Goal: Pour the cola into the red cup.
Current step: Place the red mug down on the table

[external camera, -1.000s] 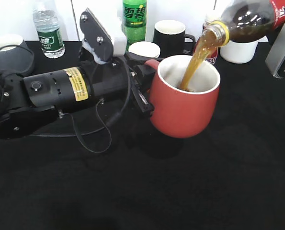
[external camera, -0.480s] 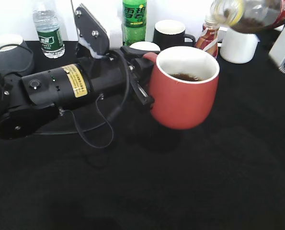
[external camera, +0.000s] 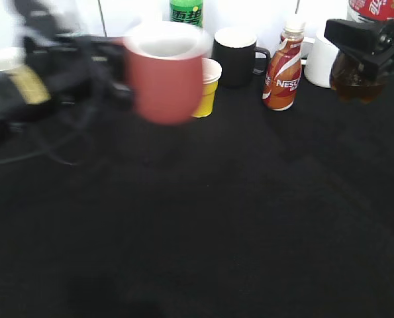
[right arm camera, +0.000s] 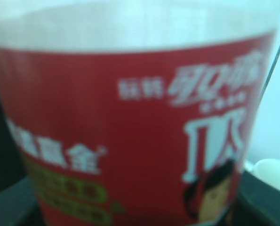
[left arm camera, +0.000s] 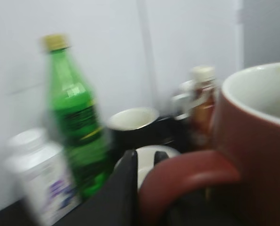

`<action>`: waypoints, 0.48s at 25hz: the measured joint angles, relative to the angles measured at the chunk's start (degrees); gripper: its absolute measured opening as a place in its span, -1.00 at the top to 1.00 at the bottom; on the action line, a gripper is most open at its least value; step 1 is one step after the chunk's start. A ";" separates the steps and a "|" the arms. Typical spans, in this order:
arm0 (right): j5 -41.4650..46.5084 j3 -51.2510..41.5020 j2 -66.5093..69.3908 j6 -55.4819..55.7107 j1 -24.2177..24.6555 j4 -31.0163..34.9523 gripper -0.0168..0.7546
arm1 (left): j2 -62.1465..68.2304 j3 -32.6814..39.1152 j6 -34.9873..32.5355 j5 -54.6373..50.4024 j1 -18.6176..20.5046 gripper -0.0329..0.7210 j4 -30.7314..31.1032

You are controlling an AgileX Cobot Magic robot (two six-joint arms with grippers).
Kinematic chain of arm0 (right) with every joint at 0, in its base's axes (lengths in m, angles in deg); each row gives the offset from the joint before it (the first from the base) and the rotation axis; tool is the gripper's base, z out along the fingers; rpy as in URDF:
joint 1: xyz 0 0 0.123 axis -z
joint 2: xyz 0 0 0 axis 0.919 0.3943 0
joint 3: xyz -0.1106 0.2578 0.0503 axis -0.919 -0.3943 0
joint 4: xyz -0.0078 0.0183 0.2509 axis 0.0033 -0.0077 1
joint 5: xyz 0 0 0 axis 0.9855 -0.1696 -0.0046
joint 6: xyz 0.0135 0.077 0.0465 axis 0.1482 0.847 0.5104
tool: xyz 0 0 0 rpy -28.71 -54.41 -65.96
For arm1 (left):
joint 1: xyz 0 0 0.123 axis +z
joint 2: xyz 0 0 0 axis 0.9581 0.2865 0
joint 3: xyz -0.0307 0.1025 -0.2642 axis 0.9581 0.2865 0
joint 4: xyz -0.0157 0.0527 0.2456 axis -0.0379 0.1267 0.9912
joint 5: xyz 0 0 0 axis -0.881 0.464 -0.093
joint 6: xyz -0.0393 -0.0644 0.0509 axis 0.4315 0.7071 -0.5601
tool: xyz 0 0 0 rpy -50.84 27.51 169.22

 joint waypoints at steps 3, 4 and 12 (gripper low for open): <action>0.00 0.00 0.00 0.67 0.00 0.33 -0.34 | -0.07 1.99 0.00 0.20 6.47 0.72 -0.09; 0.00 0.00 0.00 0.79 0.00 0.32 -0.34 | -0.07 1.99 0.00 0.31 8.34 0.72 -0.26; -0.35 0.00 0.00 0.92 0.00 0.51 -0.34 | 16.31 1.36 -8.87 12.79 11.54 0.72 -13.68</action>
